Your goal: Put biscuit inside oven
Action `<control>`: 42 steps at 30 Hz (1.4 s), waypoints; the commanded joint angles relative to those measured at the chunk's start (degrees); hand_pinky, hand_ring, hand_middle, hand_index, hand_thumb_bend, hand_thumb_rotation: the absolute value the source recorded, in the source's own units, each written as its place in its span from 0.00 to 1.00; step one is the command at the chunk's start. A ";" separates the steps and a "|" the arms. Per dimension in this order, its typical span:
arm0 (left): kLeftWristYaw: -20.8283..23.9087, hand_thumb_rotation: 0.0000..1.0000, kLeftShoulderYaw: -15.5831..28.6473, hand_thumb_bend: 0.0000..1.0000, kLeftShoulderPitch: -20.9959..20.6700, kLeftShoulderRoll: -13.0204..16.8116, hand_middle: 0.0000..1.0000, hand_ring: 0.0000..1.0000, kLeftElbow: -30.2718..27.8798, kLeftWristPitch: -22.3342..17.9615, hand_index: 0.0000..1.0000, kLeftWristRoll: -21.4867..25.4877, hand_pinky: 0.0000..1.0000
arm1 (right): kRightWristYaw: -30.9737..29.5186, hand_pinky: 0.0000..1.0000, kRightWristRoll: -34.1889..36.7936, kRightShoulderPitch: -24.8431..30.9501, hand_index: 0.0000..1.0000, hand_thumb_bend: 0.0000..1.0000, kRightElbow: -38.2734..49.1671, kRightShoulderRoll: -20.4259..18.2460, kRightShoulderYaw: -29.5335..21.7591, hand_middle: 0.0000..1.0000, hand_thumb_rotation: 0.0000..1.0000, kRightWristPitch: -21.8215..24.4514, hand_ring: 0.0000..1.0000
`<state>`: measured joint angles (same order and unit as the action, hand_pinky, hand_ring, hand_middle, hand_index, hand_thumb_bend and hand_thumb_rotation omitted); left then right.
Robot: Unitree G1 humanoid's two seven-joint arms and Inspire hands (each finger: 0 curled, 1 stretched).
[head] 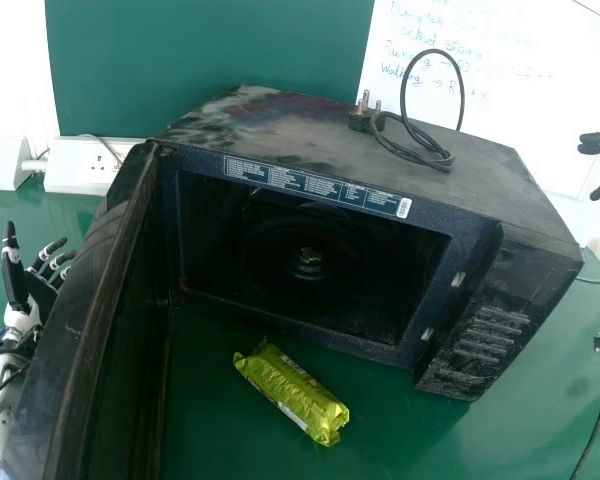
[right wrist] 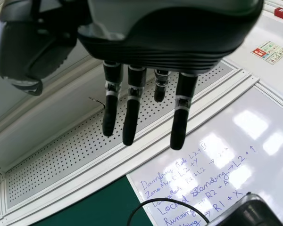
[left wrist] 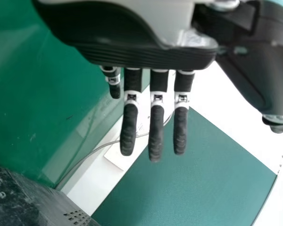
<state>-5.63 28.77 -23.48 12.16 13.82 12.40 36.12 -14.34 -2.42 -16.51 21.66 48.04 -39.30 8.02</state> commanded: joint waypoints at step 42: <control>-0.24 0.09 0.37 0.52 -0.33 0.75 0.42 0.33 0.44 -0.01 0.49 -0.23 0.27 | -35.20 0.50 22.64 3.91 0.77 0.86 -5.66 11.87 0.51 0.70 0.31 -11.46 0.63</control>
<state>-5.75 28.77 -23.52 12.24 13.89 12.43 36.12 -47.52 17.90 -12.91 16.15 58.75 -39.43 -3.53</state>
